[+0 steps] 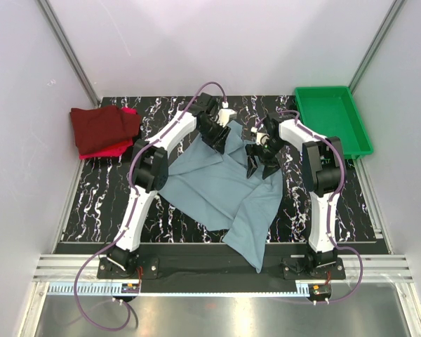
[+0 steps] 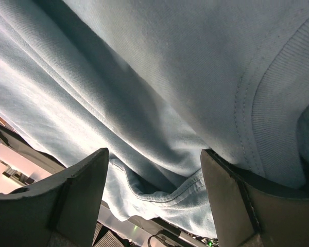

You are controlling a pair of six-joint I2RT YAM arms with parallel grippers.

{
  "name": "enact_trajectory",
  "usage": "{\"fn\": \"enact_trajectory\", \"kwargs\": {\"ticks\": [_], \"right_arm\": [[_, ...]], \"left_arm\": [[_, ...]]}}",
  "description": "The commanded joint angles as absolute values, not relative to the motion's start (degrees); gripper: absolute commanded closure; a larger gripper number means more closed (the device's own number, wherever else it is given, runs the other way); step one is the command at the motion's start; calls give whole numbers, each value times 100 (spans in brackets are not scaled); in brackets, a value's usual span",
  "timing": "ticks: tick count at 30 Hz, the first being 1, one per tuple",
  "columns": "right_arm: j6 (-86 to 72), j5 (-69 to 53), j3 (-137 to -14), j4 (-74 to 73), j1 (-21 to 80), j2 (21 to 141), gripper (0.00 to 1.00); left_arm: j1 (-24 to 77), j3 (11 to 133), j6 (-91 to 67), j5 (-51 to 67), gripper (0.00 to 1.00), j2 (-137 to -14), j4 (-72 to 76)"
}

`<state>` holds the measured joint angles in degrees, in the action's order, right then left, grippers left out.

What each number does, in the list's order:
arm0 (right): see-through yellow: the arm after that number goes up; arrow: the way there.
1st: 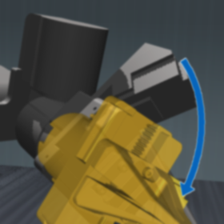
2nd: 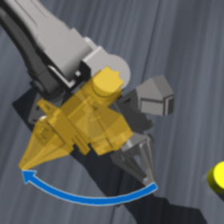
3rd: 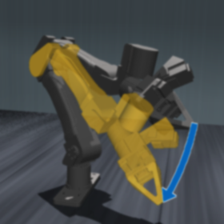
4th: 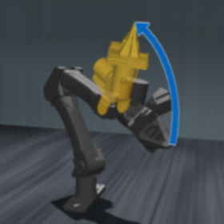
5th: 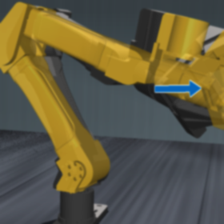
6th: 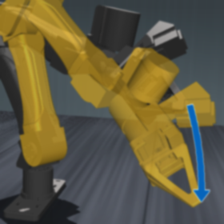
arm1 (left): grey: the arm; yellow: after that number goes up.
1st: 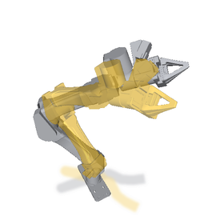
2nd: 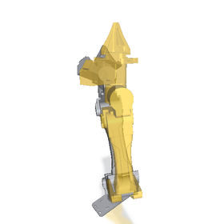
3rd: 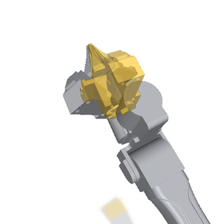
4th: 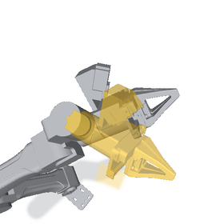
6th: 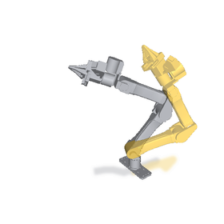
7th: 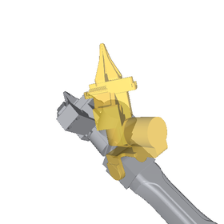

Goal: Fold and stack the t-shirts
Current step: Flatten the tshirt out

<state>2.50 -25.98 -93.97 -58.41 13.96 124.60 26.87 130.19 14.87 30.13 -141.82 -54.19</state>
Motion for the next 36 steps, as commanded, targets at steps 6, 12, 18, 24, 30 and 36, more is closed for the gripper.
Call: {"fn": "enact_trajectory", "kwargs": {"ticks": [6,12,18,24,30,36], "right_arm": [[255,-2628,-9589,-5739,1415,12524,20],[246,-2637,-9633,-5739,1415,12577,20],[246,-2628,-9729,-5731,1415,12630,20],[246,-2619,-9738,-5713,1415,12665,20],[237,-2610,-9800,-5695,1415,12718,20],[281,-2505,-9896,-5678,1415,12674,21]], "left_arm": [[2672,13359,1775,2716,52,-14361,-5370],[2663,13342,1723,2812,53,-14353,-5475],[2663,13210,1767,2900,59,-14309,-5590],[2654,13070,1679,3181,73,-14168,-5704],[2654,12893,1661,3419,87,-13983,-5792],[2436,12841,1547,3481,100,-13493,-5792]]}}
